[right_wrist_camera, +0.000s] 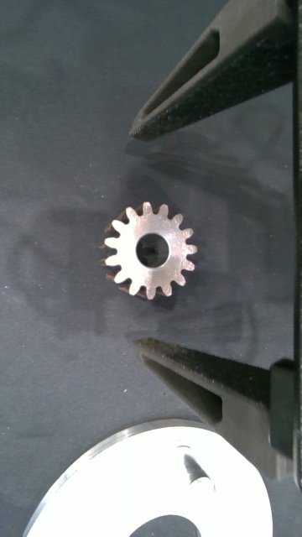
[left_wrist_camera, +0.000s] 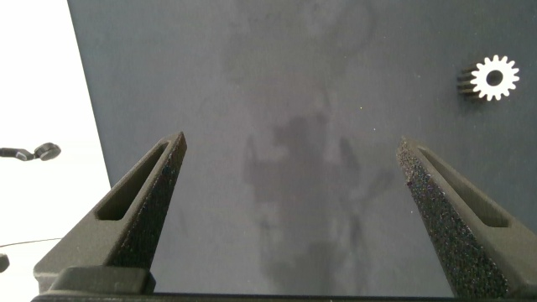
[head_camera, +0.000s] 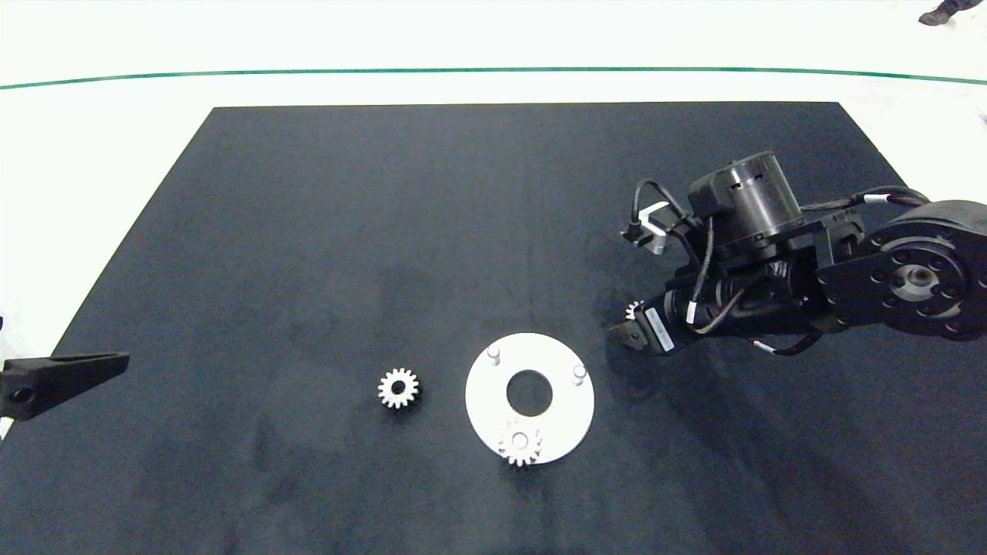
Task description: Install three planetary gears onto the carrier pins
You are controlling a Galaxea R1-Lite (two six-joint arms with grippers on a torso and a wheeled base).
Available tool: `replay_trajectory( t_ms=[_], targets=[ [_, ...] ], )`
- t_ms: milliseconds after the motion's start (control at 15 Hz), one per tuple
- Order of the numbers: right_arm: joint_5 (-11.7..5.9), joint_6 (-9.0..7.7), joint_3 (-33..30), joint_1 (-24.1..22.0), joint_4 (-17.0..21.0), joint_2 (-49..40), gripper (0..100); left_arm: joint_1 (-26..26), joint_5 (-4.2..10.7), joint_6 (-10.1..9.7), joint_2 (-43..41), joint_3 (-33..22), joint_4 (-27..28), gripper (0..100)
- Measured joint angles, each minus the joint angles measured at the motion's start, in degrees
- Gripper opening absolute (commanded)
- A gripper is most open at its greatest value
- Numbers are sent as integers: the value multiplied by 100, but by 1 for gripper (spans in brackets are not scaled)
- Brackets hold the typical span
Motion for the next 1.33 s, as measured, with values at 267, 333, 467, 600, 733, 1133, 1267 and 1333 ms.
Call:
replay_trajectory(
  t_ms=[267, 333, 467, 600, 733, 1133, 1267, 1333],
  targets=[
    [4, 72, 41, -24, 5, 18, 81, 2, 0, 0, -24, 0, 0, 100],
    [4, 134, 59, -33, 0, 18, 79, 2, 0, 0, -29, 0, 1, 100],
    [69, 245, 80, -49, -2, 21, 75, 2, 0, 0, -35, 2, 0, 100],
    [135, 325, 84, -57, -11, 18, 70, 6, -2, 0, -41, 5, 0, 100],
    [190, 341, 87, -62, -13, 16, 67, 9, 0, 0, -49, 5, 0, 100],
    [367, 344, 306, -107, -510, -4, 55, 20, 0, 0, -84, -1, 0, 100],
    [354, 341, 371, -151, -513, -6, 51, 20, -2, 0, -93, 5, 0, 100],
    [350, 333, 400, -168, -513, -15, 49, 20, -2, 0, -93, 7, 1, 100]
  ],
)
